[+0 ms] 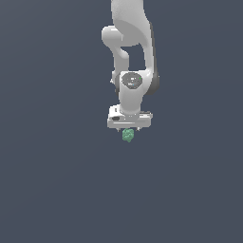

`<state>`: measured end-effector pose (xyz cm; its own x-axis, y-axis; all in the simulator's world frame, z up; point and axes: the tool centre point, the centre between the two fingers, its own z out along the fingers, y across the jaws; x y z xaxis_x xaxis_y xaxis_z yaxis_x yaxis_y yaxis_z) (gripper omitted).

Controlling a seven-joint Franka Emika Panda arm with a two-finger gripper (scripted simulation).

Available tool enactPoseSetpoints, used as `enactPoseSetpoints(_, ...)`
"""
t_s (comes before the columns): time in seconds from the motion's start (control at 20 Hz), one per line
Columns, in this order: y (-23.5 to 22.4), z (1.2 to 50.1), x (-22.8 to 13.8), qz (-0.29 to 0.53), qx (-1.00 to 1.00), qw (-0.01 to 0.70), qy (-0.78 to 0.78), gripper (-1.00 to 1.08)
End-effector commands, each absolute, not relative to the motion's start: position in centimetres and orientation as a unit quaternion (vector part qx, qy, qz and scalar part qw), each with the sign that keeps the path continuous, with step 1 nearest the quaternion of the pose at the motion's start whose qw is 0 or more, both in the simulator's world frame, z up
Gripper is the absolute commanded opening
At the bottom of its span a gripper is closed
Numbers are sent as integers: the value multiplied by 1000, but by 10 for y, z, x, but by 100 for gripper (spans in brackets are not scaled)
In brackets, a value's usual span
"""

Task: Pick up the object and move it to a goal position.

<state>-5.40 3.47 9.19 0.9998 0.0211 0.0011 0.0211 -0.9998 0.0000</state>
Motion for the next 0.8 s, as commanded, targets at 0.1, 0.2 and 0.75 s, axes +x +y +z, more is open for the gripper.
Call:
enactPoseSetpoints(0.1, 35, 70, -55, 0, -1000, 0, -11, 100)
enactPoseSetpoints(0.2, 35, 64, -55, 0, -1000, 0, -11, 100)
enactPoseSetpoints(0.75, 35, 60, -55, 0, -1000, 0, -11, -100)
